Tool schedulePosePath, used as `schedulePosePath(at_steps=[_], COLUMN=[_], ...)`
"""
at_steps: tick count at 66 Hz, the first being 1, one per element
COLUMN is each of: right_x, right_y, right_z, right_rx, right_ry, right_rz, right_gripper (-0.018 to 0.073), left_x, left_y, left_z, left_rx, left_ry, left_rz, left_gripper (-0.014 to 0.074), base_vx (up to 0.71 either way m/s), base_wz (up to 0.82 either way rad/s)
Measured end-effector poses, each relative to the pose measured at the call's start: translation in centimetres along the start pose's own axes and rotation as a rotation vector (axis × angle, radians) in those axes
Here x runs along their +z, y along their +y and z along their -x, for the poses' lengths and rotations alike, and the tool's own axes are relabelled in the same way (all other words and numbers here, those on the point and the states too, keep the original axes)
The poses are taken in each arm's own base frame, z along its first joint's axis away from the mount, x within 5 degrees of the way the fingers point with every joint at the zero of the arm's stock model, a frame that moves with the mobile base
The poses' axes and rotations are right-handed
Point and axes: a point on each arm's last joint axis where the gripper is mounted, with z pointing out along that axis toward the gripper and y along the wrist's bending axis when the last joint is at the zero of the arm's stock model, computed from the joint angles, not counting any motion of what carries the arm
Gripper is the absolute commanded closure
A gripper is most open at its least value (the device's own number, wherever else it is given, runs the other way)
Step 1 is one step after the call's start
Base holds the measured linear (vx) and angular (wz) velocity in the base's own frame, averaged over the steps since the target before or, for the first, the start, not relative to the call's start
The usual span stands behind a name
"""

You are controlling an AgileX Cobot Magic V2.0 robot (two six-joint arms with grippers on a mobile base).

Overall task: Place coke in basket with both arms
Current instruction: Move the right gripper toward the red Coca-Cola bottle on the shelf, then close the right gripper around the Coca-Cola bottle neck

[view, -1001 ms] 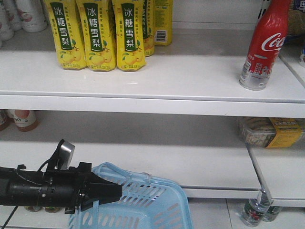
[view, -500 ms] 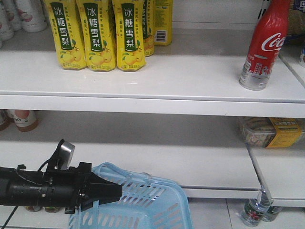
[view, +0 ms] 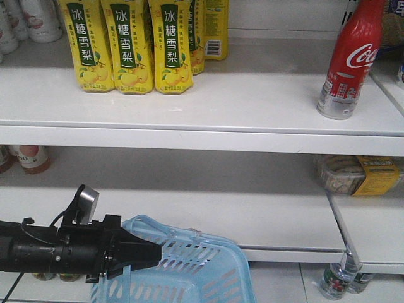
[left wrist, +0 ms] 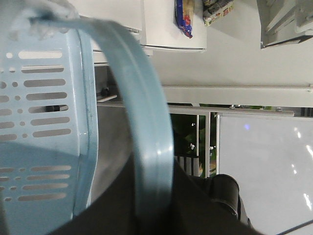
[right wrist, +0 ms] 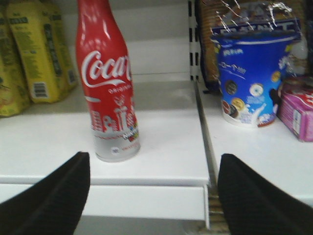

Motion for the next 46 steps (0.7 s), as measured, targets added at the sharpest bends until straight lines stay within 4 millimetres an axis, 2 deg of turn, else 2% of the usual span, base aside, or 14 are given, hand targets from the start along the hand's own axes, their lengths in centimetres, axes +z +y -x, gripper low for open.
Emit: schedulePosePath(at_steps=[18, 30, 46], right_x=[1.9, 4.3, 7.6], right_y=[2.3, 3.0, 3.6], right_z=[4.2, 6.9, 9.2], right_rx=[-0.077, -0.102, -0.107], right_ry=[-0.048, -0.053, -0.028], right_rz=[0.134, 0.135, 0.129], right_gripper=[0.0042, 0.0042, 0.0042], left_x=[0.0, 0.0, 0.0], left_y=[0.0, 0.0, 0.0], left_z=[0.0, 0.0, 0.0], left_rx=[0.0, 0.0, 0.0], left_ry=[0.0, 0.0, 0.0], left_rz=[0.0, 0.0, 0.0], left_gripper=[0.0602, 0.0602, 0.0602], base_vx=[0.0, 0.0, 0.0], base_wz=[0.0, 0.0, 0.0])
